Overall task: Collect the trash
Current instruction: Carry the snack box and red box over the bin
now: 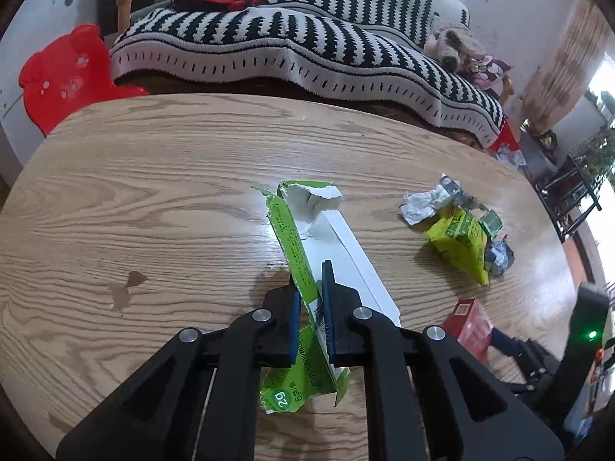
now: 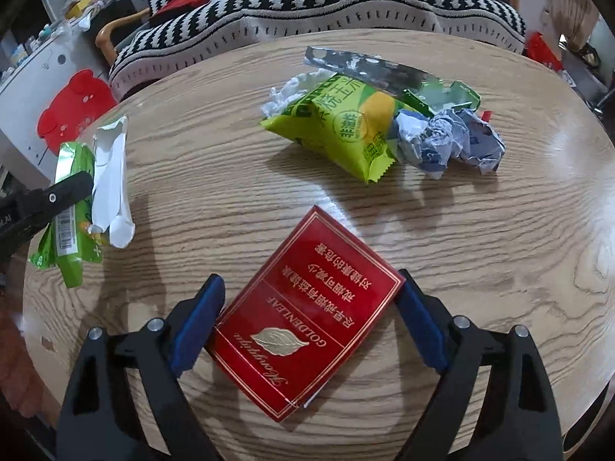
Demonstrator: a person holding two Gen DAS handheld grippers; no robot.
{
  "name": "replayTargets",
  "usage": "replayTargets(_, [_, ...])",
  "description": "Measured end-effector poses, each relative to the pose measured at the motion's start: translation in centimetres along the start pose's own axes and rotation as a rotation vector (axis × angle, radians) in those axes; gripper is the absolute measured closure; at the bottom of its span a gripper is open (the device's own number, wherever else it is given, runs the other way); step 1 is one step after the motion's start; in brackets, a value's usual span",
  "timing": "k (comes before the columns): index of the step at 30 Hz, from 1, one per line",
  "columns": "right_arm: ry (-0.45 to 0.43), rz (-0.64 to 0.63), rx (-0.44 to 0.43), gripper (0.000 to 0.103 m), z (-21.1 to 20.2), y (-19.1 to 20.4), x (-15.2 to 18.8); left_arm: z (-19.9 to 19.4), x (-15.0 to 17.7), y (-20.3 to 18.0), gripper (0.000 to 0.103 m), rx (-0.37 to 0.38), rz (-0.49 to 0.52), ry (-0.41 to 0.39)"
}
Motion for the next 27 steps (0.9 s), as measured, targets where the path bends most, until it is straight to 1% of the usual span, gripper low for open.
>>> replayTargets(1, [-0.018,-0.015,0.011,0.031,-0.6,-0.2,-0.1,-0.1,0.1,-0.1,0.094,-0.006,0.014,-0.002])
replayTargets(5, [-0.038,-0.027,0.018,0.031,-2.3,-1.5,-0.4,-0.3,0.3,-1.4,0.094,-0.005,0.065,-0.007])
replayTargets(10, [-0.046,0.005,0.012,0.031,-3.8,-3.9,-0.4,-0.2,0.7,-4.1,0.094,0.02,0.123,0.003])
replayTargets(17, [-0.093,0.026,0.046,0.031,-7.2,-8.2,0.1,-1.0,1.8,-9.4,0.094,0.069,0.218,0.002])
replayTargets(24, [-0.129,0.132,0.088,0.031,-11.4,-16.5,2.3,-1.5,3.6,-16.0,0.094,0.139,0.337,0.011])
replayTargets(27, [-0.146,0.19,0.107,0.031,-13.2,-20.2,3.4,-1.7,4.8,-19.6,0.094,0.181,0.394,0.019])
Point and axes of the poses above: each gripper's, at about its wrist camera, not at the fingertips, and z roughly the way its jaws point, y to its left, x to its underside, the point moved 5 cm from there along z, roughly the way its jaws point, and after that the axes turned 2 degrees about -y, right-handed, at the moved point
